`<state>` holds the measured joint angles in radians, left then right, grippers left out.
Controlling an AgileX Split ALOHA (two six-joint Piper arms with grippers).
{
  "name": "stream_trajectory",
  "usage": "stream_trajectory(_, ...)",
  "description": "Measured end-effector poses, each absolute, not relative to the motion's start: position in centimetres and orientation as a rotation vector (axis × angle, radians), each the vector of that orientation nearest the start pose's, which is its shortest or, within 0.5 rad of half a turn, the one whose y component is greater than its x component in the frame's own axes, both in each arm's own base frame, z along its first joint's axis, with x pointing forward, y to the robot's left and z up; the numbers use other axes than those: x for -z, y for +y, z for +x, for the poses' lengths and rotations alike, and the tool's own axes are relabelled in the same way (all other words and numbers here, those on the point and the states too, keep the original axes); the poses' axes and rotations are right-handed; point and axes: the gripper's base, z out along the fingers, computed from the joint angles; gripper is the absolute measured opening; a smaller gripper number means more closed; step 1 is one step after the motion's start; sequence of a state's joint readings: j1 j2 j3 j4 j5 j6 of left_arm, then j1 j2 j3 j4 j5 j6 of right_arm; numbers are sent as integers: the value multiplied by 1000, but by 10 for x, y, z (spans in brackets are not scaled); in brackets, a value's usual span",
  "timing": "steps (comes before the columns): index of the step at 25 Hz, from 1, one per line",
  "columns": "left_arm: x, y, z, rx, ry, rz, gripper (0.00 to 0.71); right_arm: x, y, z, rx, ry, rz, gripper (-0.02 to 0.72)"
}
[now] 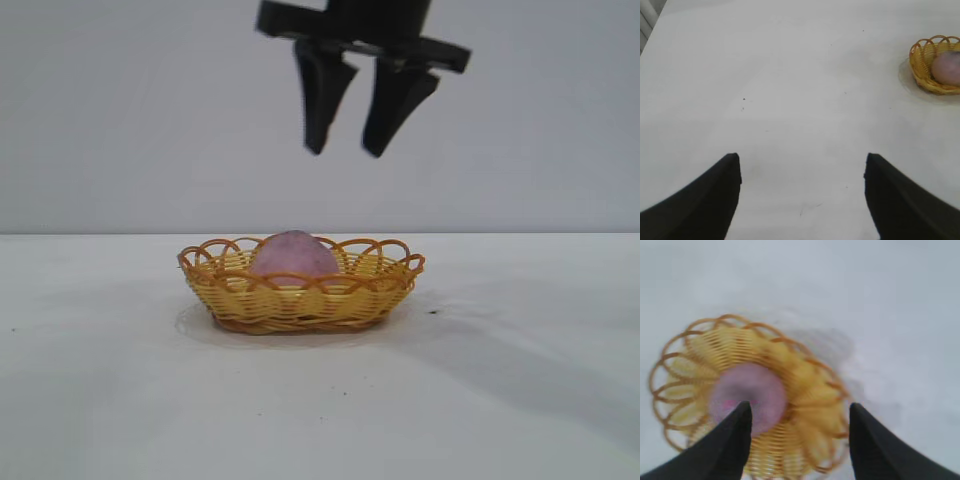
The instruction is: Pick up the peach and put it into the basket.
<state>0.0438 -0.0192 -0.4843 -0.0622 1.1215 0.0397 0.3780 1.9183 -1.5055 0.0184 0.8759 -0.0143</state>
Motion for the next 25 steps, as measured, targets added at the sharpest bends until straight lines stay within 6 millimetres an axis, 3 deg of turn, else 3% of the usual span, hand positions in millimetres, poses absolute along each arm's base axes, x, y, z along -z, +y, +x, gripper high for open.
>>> stream_trajectory(6, -268, -5, -9, 25, 2100, 1, 461, -230, 89, 398, -61, 2779, -318, 356)
stream_trajectory(13, -268, -5, -9, 25, 2100, 1, 461, -229, 32, 401, -25, 2853, -124, 356)
stream_trajectory(19, -268, -5, -9, 25, 2100, 1, 461, -238, 18, 392, -12, 2901, -82, 356)
stream_trajectory(25, -268, -5, -9, 25, 2100, 1, 461, -277, 17, 371, -13, 2878, -82, 356)
